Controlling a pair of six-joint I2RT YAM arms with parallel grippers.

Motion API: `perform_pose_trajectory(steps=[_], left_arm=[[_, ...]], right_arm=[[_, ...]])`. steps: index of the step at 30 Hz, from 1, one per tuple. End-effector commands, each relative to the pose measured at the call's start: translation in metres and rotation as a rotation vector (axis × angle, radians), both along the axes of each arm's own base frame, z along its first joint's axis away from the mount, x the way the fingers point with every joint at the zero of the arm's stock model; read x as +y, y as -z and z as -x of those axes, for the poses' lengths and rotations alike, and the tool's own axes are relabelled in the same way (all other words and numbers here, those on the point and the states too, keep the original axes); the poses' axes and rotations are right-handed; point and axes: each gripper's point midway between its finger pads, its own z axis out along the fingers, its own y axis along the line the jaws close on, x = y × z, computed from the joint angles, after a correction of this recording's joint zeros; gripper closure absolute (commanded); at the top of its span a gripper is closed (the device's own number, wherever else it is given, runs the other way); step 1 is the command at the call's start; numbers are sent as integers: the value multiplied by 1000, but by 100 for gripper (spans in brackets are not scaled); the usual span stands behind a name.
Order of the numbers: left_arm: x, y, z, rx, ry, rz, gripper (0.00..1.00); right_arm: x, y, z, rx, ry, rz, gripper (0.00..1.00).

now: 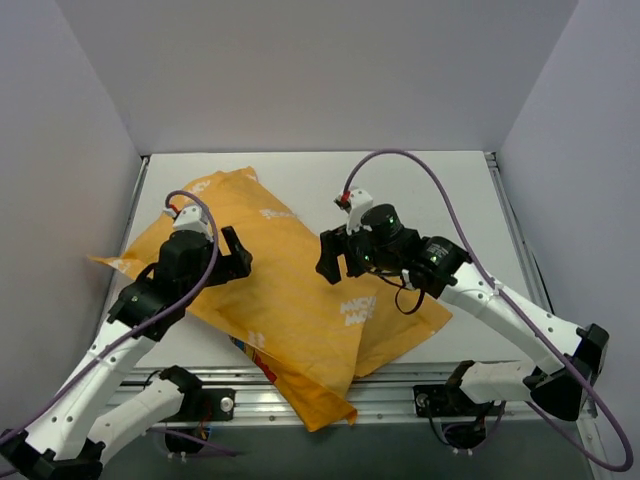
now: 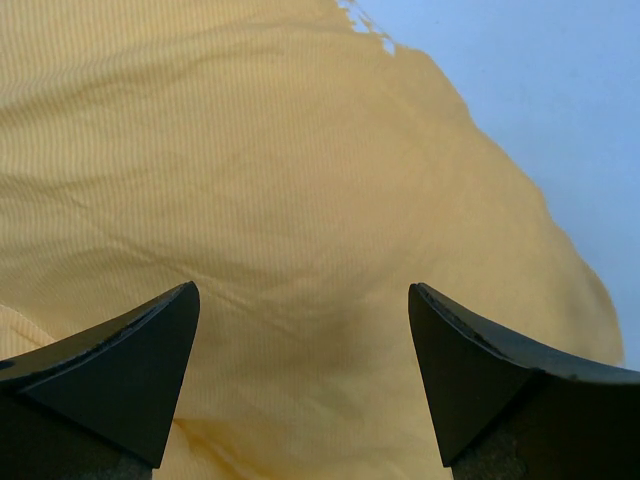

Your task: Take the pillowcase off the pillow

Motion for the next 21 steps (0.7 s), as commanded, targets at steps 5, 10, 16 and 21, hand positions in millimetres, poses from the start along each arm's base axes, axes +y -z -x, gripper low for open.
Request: perform_pose_trajectory(steps=[5, 10, 16, 21], left_arm=[[15, 7, -56, -9, -54, -156, 6], [14, 41, -74, 91, -40, -121, 6], [-6, 86, -46, 208, 40, -15, 6], [-45, 99, -15, 250, 219, 135, 6]], right_arm=[[-19, 67, 41, 184, 31, 35, 25], [-9, 105, 66, 310, -60, 36, 24], [-36, 167, -6, 332, 150, 165, 25], [-49, 133, -130, 154, 407, 140, 27]])
